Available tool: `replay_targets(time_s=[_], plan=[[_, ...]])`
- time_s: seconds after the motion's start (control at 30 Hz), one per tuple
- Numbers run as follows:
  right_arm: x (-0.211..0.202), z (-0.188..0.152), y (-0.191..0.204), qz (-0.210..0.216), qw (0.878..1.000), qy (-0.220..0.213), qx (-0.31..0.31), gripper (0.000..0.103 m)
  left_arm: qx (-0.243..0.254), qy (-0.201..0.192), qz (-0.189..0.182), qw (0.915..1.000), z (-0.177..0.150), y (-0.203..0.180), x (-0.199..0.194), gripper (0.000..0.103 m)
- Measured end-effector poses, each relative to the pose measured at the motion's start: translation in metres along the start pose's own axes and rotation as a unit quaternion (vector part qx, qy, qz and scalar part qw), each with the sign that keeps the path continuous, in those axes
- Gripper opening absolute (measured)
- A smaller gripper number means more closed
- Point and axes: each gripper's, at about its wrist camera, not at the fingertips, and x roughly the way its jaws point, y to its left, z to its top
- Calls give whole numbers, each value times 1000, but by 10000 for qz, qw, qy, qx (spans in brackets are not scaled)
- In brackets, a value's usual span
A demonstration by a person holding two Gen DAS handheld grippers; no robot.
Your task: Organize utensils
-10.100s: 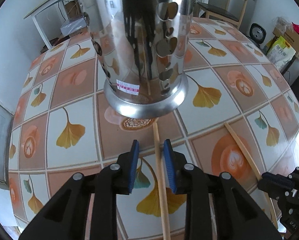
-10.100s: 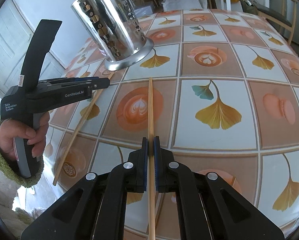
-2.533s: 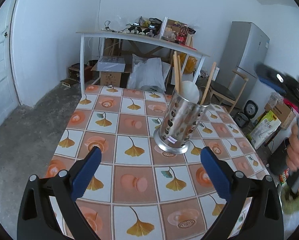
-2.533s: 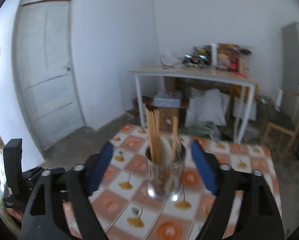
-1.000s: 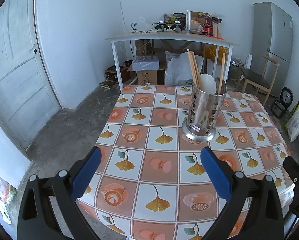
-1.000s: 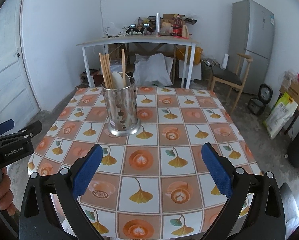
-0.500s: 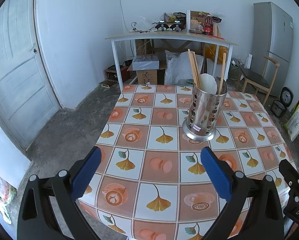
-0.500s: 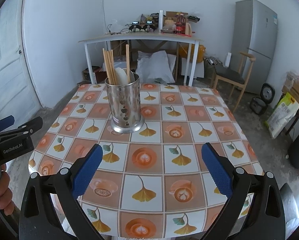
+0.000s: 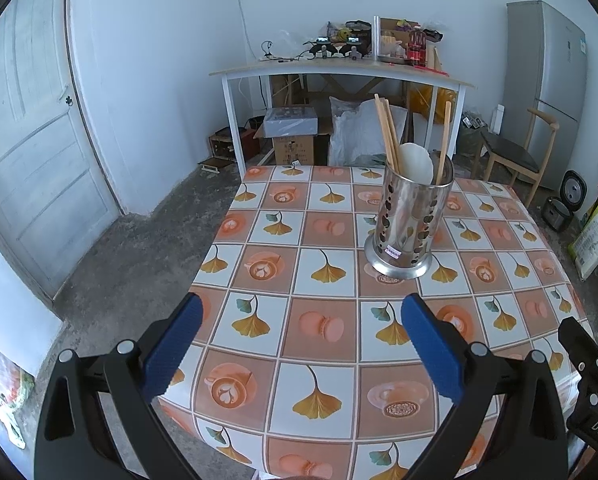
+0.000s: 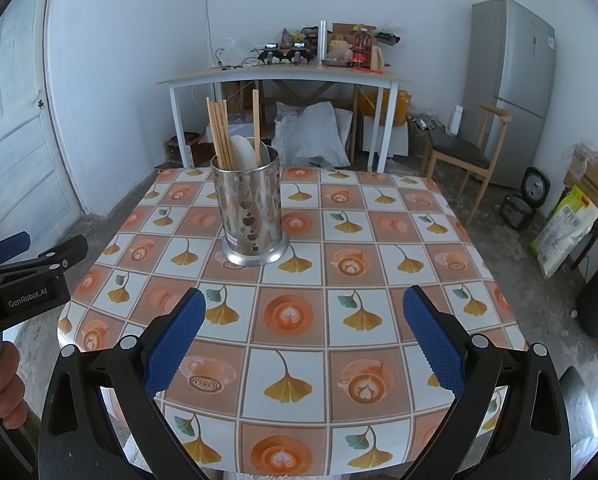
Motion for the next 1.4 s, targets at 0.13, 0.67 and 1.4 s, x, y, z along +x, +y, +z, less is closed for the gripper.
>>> replay_targets(time_s=[0.13, 0.67, 1.4], plan=[[0, 0, 0, -1, 10000, 10, -6, 95, 3, 10, -11, 10000, -2, 0, 1, 97], [0, -2, 0, -16, 10000, 33, 16, 95, 7, 22, -7, 10000, -4, -2, 1, 97], [1, -1, -7, -221, 9996, 133, 104, 95, 147, 356, 185, 9991, -20, 18, 16, 97]])
